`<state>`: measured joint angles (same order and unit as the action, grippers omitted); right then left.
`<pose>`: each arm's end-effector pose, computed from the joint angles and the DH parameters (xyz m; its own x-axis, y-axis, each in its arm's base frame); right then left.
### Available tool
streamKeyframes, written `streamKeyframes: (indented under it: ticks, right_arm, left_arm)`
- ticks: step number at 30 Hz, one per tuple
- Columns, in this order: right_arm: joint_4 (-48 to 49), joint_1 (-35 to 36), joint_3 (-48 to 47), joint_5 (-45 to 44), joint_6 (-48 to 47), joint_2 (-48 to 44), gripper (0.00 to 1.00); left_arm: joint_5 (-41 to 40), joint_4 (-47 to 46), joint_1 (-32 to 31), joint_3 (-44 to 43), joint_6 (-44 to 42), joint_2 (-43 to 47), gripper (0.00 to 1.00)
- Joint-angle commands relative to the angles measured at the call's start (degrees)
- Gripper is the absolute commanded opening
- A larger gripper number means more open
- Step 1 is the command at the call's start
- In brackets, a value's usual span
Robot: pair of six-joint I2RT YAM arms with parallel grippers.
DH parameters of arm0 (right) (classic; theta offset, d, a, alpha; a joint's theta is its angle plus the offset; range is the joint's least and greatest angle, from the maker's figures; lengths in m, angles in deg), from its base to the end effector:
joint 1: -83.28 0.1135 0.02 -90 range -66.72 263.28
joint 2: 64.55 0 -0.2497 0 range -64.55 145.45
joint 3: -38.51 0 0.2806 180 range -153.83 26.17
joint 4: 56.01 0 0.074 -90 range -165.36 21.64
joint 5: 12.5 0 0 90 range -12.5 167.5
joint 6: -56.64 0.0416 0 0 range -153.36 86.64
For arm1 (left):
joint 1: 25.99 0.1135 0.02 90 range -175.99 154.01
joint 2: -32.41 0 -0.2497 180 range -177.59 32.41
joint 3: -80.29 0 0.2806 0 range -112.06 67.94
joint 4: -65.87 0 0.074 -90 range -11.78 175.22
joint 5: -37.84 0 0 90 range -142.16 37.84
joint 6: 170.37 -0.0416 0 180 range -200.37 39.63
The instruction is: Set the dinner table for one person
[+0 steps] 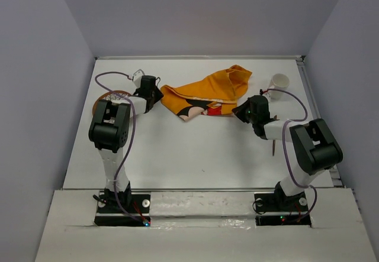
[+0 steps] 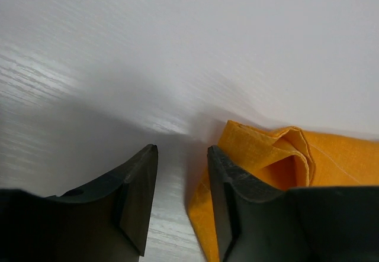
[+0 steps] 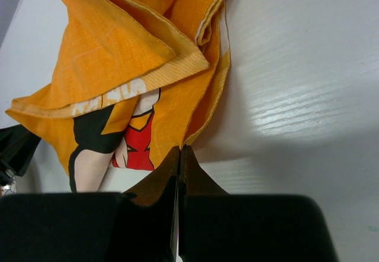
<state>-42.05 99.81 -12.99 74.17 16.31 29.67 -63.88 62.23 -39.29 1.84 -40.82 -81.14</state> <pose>0.3322 0.0961 0.1166 -0.4778 0.6520 -0.5887 0.1994 0.7331 0.6502 0.4372 -0.0947 0.1212 -0.4277 -0.5396 -0.7252 -0.2797 0.8419 -0.4614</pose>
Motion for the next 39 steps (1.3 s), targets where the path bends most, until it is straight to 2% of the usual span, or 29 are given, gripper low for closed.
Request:
streamKeyframes:
  ticks: [1,3,6,14,16,20,23,24,26,29,30,31,32,35,36,39]
  right_arm:
    - [0.4,-0.3,-0.4,0.2,-1.5,1.0,0.0]
    - [0.4,-0.3,-0.8,0.8,-2.0,1.3,0.0]
    - [0.5,-0.3,-1.1,1.5,-1.9,1.9,0.0]
    - [0.8,-0.3,-1.0,2.3,-2.5,2.0,0.0]
    - [0.8,-0.3,-1.1,2.5,-2.6,2.1,0.0]
    - [0.9,-0.3,-0.9,2.7,-2.6,1.8,0.0]
    - [0.9,-0.3,-0.7,2.7,-2.9,1.4,0.0]
    - [0.9,-0.3,-0.6,2.7,-3.0,1.3,0.0]
    - [0.9,-0.3,-0.5,2.6,-3.1,1.1,0.0]
    - [0.9,-0.3,-0.3,2.6,-3.4,0.6,0.0]
    - [0.9,-0.3,-0.3,2.6,-3.4,0.3,0.0]
    - [0.9,-0.3,-0.1,2.6,-3.5,0.2,0.0]
    - [0.9,-0.3,-0.1,2.6,-3.9,-0.1,0.0]
    - [0.2,-0.3,-0.2,2.9,-5.6,-2.0,0.0]
    - [-1.3,-0.3,-0.3,2.9,-6.2,-3.1,0.0]
    - [-6.7,-0.3,-1.2,2.1,-9.3,-10.6,0.0]
  left_arm:
    - [2.3,-5.0,-0.5,6.1,-0.5,4.7,0.44]
    - [1.8,-7.4,-0.3,11.7,1.4,8.4,0.42]
    - [3.4,-11.6,-0.3,14.2,1.1,10.4,0.48]
    - [6.8,-12.8,-0.5,11.2,0.0,7.6,0.59]
    - [7.0,-12.5,-0.4,8.8,-0.8,5.5,0.64]
    - [6.0,-8.1,-0.4,3.3,-1.0,1.7,0.64]
    - [5.5,-6.2,-0.5,-0.2,-0.9,-0.9,0.6]
    - [5.4,-5.8,-0.5,-1.4,-0.9,-1.7,0.54]
    - [5.2,-5.5,-0.5,-2.1,-0.7,-2.4,0.49]
    - [4.3,-5.4,-0.4,-2.3,0.2,-2.4,0.29]
    - [4.1,-5.5,-0.4,-2.3,0.3,-1.9,0.14]
    - [3.6,-5.4,-0.5,-1.8,0.4,-1.5,0.05]
    - [3.5,-5.5,-0.5,-1.6,0.3,-0.9,0.0]
    - [2.6,-5.4,-0.6,0.3,-1.9,4.5,0.0]
    - [2.2,-5.3,-0.6,0.9,-2.6,9.2,0.0]
    - [-0.9,-2.8,-0.6,3.3,-6.0,18.0,0.0]
